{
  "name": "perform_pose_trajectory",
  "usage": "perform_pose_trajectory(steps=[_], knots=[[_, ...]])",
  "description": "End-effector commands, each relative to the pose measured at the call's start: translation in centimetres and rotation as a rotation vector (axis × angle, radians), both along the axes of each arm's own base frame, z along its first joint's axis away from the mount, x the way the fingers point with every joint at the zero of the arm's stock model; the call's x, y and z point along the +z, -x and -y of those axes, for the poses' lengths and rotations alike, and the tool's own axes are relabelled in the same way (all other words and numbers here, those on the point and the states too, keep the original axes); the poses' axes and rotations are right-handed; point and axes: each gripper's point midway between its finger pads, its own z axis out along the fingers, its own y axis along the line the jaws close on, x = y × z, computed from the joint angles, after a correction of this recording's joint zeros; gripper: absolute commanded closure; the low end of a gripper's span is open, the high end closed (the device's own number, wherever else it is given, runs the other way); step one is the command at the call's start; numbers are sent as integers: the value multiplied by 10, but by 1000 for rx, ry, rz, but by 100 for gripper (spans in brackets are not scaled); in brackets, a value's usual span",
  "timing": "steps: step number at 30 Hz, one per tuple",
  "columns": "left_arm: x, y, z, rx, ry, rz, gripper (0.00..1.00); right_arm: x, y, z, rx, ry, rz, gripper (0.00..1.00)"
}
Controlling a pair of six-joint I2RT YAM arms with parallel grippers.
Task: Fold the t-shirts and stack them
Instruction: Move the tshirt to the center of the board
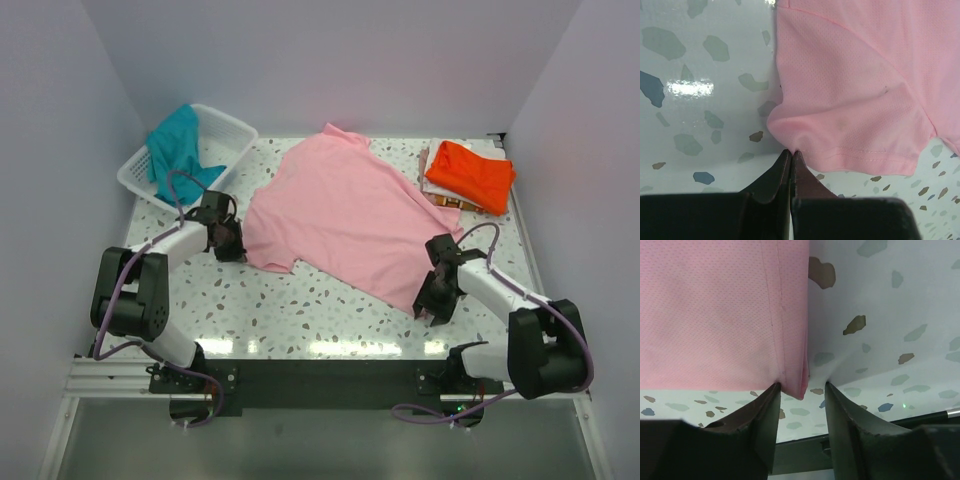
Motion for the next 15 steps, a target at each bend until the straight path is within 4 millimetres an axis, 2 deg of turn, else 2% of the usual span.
perform_pose_trajectory(steps=[1,4,5,10,15], knots=[[16,-14,-3,-16,3,46,100,-6,-4,-4,-26,-11,10,58],[20,-16,-4,-15,4,54,100,-5,-6,-4,-25,-8,10,72],[20,-16,-4,-17,7,52,100,-5,-6,-4,-25,-6,10,80],[22,-18,-3,-10,24,57,100,-4,-9,-5,-10,-4,9,84],[31,-21,-3,-1,36,73,100,2,-12,-6,16,-5,7,99]])
